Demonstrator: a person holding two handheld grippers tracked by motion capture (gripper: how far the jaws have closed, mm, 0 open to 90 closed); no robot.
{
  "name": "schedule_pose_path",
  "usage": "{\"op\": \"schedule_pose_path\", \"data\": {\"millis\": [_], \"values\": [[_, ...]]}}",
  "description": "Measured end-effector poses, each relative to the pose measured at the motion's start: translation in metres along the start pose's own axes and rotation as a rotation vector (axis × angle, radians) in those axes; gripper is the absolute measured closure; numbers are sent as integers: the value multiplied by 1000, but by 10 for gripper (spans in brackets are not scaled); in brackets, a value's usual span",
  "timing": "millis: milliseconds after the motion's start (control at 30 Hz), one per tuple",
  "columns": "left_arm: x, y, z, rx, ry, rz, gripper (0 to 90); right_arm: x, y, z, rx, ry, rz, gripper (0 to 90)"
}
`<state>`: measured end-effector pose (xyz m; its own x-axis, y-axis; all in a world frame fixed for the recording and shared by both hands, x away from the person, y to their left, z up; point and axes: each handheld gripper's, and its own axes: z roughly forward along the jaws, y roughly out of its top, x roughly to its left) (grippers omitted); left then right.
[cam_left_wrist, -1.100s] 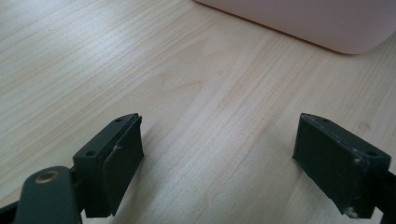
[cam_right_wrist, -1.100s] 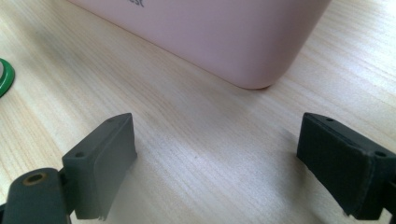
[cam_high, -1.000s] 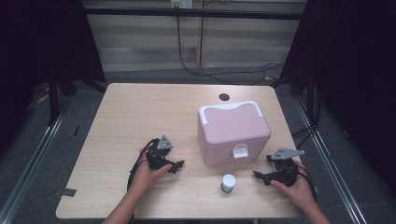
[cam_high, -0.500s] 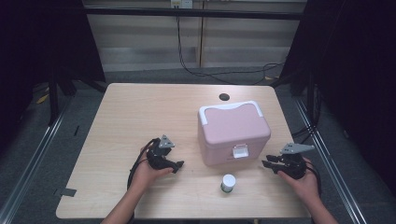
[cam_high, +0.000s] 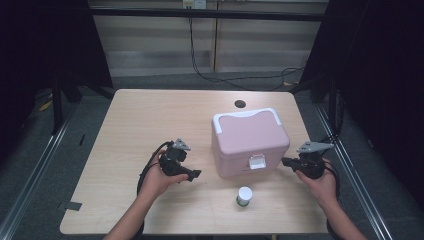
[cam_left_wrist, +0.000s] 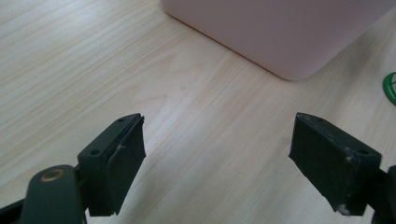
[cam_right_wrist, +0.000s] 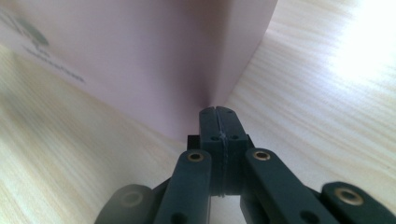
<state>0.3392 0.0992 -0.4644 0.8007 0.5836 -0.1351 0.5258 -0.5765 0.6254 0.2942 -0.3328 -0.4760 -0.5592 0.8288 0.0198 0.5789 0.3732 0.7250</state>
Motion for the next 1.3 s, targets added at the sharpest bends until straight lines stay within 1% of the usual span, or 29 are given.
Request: {"op": "schedule_pose_path", "data": {"millis": [33, 67, 133, 267, 300, 367, 433, 467, 500, 533, 600, 667, 700, 800, 900, 933, 967, 1000, 1233, 1267, 1300], "values": [[0, 1, 0, 8, -10, -2, 180, -1, 2, -2, -2, -12, 1, 900], [-1, 2, 0, 6, -15, -9, 180, -1, 2, -2, -2, -12, 1, 900], [-2, 3, 0, 7, -8, -9, 180, -3, 6, -4, -13, -20, -4, 900], [-3, 6, 1, 7, -6, -7, 180, -4, 10, -4, -26, -22, -10, 900], [-4, 7, 1, 5, -14, -6, 180, -5, 12, -4, -35, -29, -7, 900], [-6, 9, 2, 10, -20, -4, 180, -5, 13, -2, -33, -27, 0, 900], [-8, 11, 2, 18, -27, 8, 180, -7, 14, 0, -39, -30, -2, 900], [-9, 12, 2, 22, -40, 8, 180, -7, 15, 1, -40, -26, 2, 900], [-10, 12, 2, 14, -41, -5, 180, -8, 16, 2, -41, -25, -4, 900], [-11, 13, 2, 26, -46, 6, 180, -10, 18, 2, -45, -21, 0, 900], [-11, 13, 2, 26, -41, 9, 180, -10, 19, 3, -52, -22, 3, 900], [-11, 13, 1, 26, -39, -1, 180, -12, 22, 3, -61, -22, 9, 900], [-11, 12, 1, 29, -36, 2, 180, -13, 23, 4, -65, -22, 12, 900], [-9, 11, 0, 37, -37, 2, 180, -14, 25, 4, -82, -12, 27, 900], [-10, 10, 0, 32, -32, -3, 180, -12, 27, 5, -88, -14, 24, 900], [-9, 10, 0, 36, -34, 2, 180, -12, 27, 6, -92, -2, 23, 900], [-10, 10, 0, 32, -39, -6, 180, -10, 28, 7, -91, -6, 20, 900], [-10, 10, 0, 30, -40, -5, 180, -8, 29, 9, -90, 1, 21, 900], [-9, 8, 0, 38, -38, -3, 180, -6, 32, 11, -87, -2, 9, 900], [-9, 8, 0, 40, -41, -3, 180, -5, 33, 11, -95, 7, 16, 900], [-9, 8, 0, 38, -41, -3, 180, -5, 34, 11, -98, 7, 13, 900]]}}
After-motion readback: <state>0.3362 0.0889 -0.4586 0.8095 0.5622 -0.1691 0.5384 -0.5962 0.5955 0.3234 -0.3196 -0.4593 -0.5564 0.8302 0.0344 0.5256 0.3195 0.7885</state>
